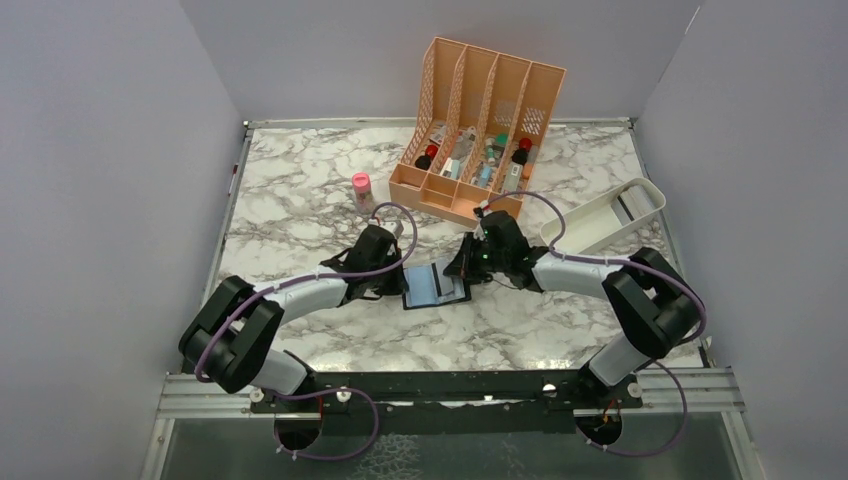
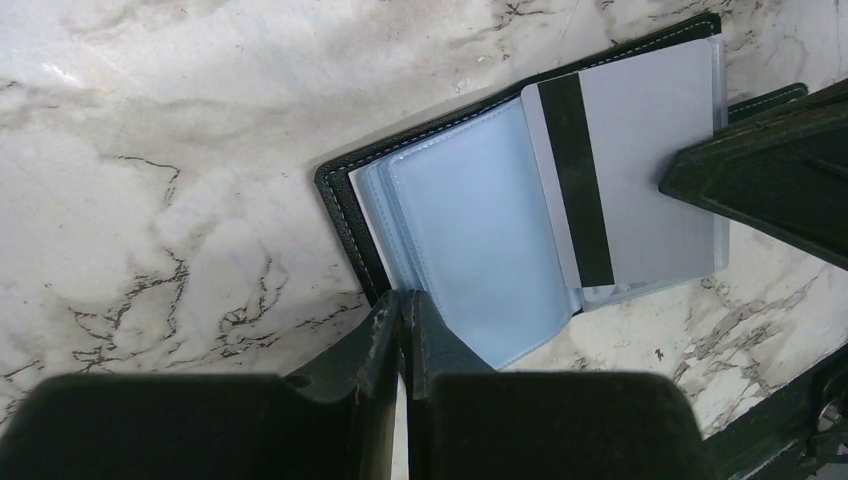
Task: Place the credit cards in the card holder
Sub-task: Insert the credit card into the card holder.
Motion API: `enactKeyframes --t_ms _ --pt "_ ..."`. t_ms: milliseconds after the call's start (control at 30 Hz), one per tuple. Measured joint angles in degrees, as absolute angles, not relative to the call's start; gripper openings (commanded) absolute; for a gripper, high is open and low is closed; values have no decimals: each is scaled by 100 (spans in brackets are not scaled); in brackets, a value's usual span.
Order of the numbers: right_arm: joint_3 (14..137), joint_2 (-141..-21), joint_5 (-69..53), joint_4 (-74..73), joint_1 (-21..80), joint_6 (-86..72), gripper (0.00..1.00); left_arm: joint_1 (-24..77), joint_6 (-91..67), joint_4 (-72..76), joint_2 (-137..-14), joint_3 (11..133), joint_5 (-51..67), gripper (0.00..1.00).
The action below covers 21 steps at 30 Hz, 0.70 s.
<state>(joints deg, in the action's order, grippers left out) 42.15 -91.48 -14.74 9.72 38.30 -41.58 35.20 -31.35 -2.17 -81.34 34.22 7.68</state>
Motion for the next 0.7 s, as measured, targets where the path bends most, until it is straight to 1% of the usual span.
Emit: enactKeyframes --t_ms 400,700 --pt "3815 -9268 -1446 1717 3824 -4799 1 3492 -3068 -165 -8162 3404 764 12" --pt "3623 -9266 -1455 2005 3824 -5054 1 3492 -3059 -161 -8167 3404 764 12"
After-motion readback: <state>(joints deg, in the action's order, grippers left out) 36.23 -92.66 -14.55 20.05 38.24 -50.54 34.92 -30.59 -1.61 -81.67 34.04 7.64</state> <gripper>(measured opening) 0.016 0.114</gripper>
